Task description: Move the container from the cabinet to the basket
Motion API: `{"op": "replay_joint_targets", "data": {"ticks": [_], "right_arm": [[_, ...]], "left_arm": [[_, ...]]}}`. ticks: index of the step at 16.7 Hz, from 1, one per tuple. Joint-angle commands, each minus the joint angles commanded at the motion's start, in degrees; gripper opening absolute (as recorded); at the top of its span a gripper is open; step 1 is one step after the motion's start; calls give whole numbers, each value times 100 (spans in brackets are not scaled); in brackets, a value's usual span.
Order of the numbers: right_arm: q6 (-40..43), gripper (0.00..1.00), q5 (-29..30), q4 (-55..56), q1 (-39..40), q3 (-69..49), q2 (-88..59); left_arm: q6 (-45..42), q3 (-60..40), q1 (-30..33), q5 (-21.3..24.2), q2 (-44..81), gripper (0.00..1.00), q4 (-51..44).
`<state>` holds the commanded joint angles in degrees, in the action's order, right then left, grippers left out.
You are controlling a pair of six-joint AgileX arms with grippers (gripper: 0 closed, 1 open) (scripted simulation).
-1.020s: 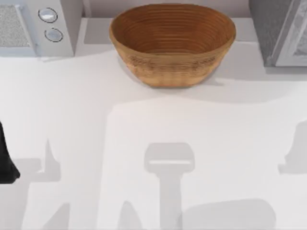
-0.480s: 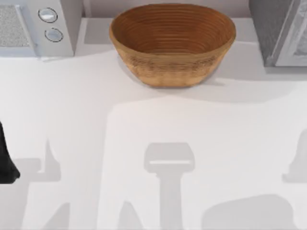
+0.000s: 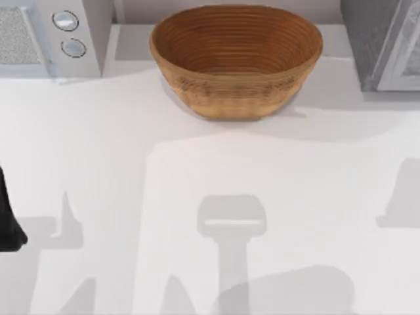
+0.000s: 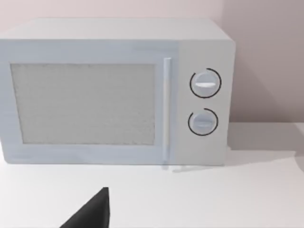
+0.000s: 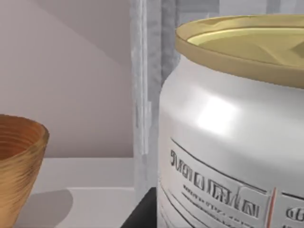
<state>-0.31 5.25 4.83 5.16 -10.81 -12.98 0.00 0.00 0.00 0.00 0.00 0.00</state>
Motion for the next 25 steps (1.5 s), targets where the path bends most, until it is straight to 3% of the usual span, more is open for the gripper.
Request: {"op": "replay_joint_targets", "data": {"ticks": [16, 20, 25], "right_arm": [[-73, 0, 2952, 2580, 2815, -6234, -9093], [-79, 0, 3361, 2933, 3239, -7106, -10384], [-80, 0, 3470, 3025, 3355, -7338, -10710]], "left_arm": [[0, 0, 0, 0, 0, 100, 0], [0, 0, 0, 0, 0, 100, 0], [0, 0, 0, 0, 0, 100, 0]]}}
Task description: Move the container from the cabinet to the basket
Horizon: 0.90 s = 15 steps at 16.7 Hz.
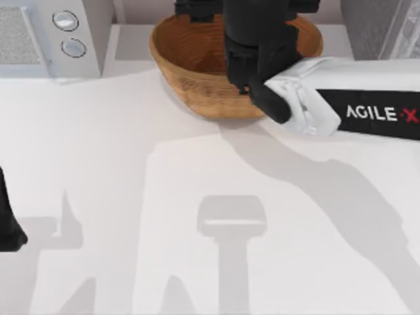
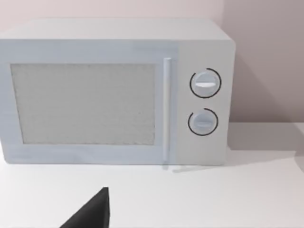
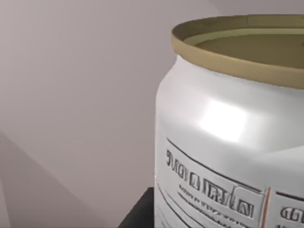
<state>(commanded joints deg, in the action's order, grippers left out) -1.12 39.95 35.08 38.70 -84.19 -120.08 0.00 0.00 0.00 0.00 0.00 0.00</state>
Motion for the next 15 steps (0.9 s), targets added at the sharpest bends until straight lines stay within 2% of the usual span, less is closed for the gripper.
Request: {"op": "replay_joint_targets", "data": {"ticks": [12, 15], "right_arm": [[8, 0, -168, -17, -174, -478, -454], [8, 23, -168, -17, -174, -478, -454]], "left_arm": [[0, 0, 0, 0, 0, 100, 0], [0, 0, 0, 0, 0, 100, 0]]}}
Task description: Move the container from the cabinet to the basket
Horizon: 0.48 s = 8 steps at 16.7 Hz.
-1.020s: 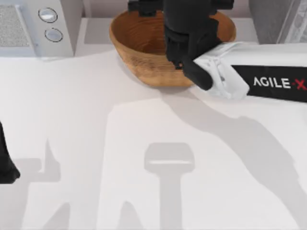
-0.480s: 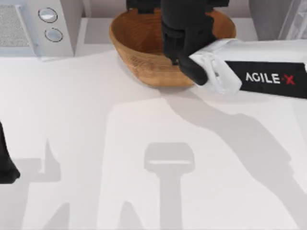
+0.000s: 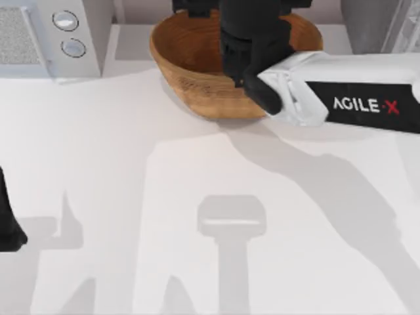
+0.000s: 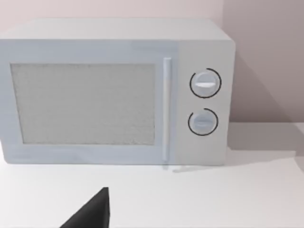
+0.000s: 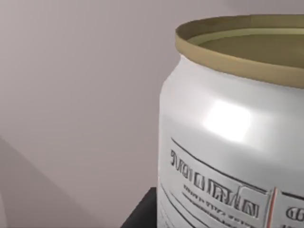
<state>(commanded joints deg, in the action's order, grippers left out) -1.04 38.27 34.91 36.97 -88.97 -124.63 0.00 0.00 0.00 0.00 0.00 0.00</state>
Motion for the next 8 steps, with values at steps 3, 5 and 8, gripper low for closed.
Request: {"op": "replay_joint_targets", "data": {"ticks": [3, 5, 8], "right_arm": [[0, 45, 0, 0, 0, 0, 0], [0, 60, 0, 0, 0, 0, 0], [0, 83, 0, 0, 0, 0, 0]], "left_arm": [[0, 0, 0, 0, 0, 100, 0], [0, 0, 0, 0, 0, 100, 0], [0, 0, 0, 0, 0, 100, 0]]}}
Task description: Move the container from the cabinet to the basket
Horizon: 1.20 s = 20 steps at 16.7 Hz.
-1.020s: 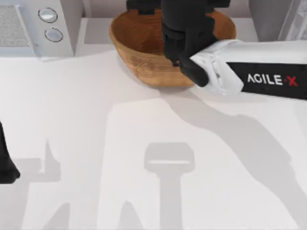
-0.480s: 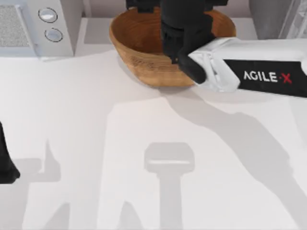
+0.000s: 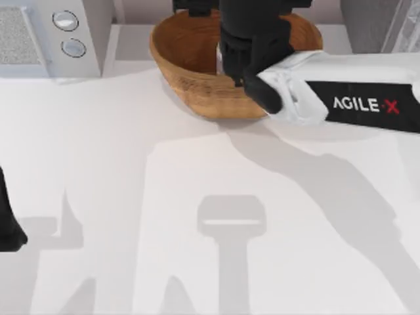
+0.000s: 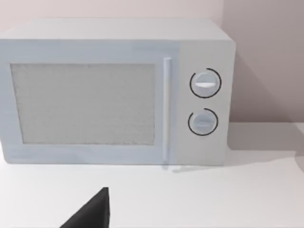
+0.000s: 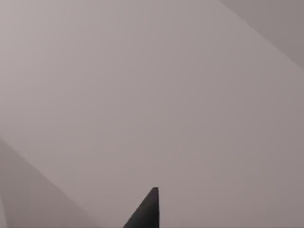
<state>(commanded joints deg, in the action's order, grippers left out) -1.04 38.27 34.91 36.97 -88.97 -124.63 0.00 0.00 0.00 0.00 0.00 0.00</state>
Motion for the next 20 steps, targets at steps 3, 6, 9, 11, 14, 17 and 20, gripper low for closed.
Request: {"op": "replay_joint_targets", "data": {"ticks": [3, 6, 9, 11, 14, 17, 20], "right_arm": [[0, 100, 0, 0, 0, 0, 0], [0, 100, 0, 0, 0, 0, 0], [0, 100, 0, 0, 0, 0, 0], [0, 100, 0, 0, 0, 0, 0], [0, 100, 0, 0, 0, 0, 0], [0, 100, 0, 0, 0, 0, 0], [0, 100, 0, 0, 0, 0, 0]], "left_arm": [[0, 0, 0, 0, 0, 100, 0], [0, 0, 0, 0, 0, 100, 0], [0, 0, 0, 0, 0, 100, 0], [0, 0, 0, 0, 0, 100, 0], [0, 0, 0, 0, 0, 100, 0], [0, 0, 0, 0, 0, 100, 0], [0, 0, 0, 0, 0, 100, 0]]}}
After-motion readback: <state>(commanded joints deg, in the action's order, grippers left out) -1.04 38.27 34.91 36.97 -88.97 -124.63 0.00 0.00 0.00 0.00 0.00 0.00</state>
